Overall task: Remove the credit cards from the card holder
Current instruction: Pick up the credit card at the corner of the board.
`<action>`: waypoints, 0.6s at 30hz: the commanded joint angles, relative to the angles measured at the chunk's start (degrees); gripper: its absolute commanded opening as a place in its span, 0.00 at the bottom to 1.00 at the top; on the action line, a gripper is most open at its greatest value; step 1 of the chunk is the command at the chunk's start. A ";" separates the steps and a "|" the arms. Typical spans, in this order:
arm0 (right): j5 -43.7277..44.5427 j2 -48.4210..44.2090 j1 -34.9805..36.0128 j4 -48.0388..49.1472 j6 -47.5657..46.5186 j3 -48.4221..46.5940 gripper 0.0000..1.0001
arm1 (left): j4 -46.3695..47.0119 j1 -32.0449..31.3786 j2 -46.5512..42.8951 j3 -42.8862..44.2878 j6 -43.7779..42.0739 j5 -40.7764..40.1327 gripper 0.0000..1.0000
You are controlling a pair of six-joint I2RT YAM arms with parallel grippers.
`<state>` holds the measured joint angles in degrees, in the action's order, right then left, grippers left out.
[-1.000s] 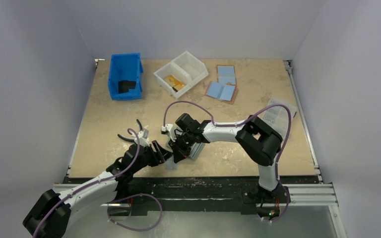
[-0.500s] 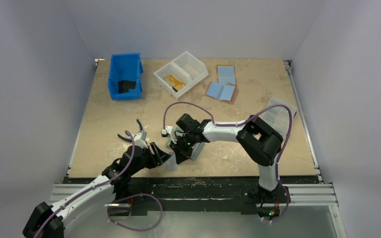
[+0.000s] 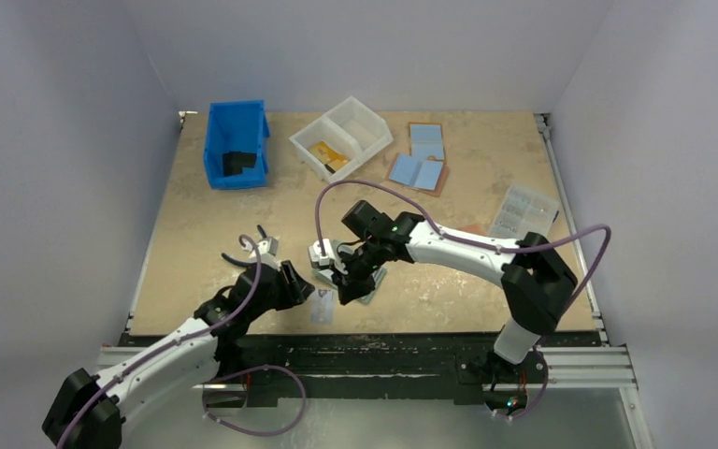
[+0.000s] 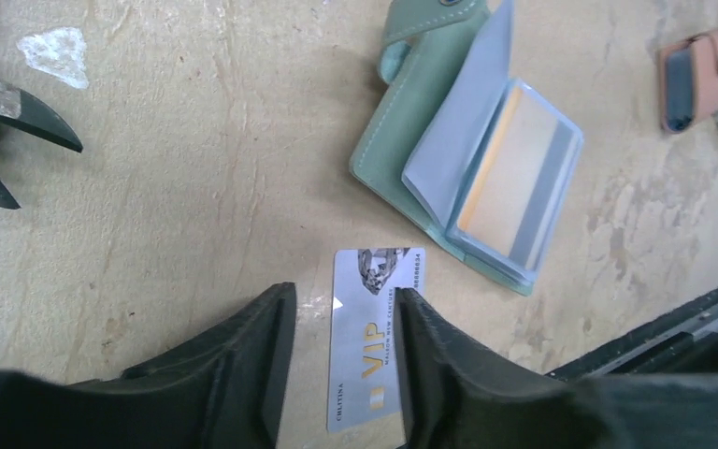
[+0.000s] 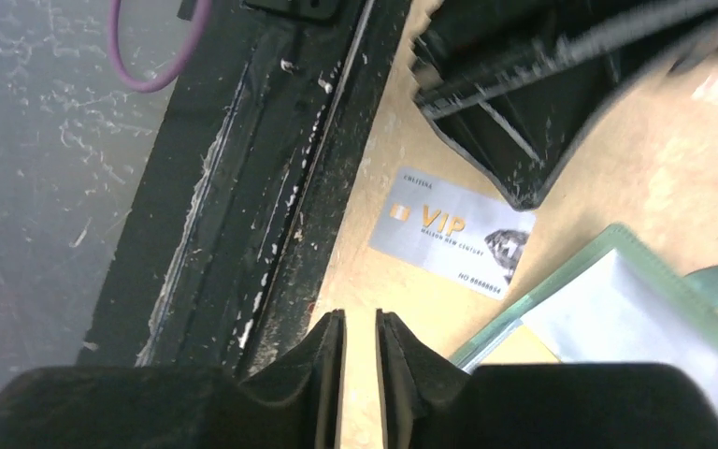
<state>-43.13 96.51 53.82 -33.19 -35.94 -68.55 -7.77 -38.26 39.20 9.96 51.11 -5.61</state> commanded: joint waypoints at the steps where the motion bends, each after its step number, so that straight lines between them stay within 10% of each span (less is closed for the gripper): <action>1: -0.63 -6.87 2.10 3.71 -9.69 5.36 0.34 | 3.16 0.38 7.31 3.46 -3.89 -1.72 0.40; 6: 0.87 -10.21 6.11 8.01 -22.33 12.95 0.56 | 5.34 0.29 12.84 5.05 -6.52 -2.30 0.35; 18: 17.56 -6.04 14.93 17.45 -20.74 16.34 0.60 | 9.49 0.34 15.66 1.43 -2.90 7.35 0.33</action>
<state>-31.70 90.89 65.76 -20.34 -54.76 -52.90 0.16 -38.26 55.00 13.32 46.74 -3.09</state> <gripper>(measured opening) 0.591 0.327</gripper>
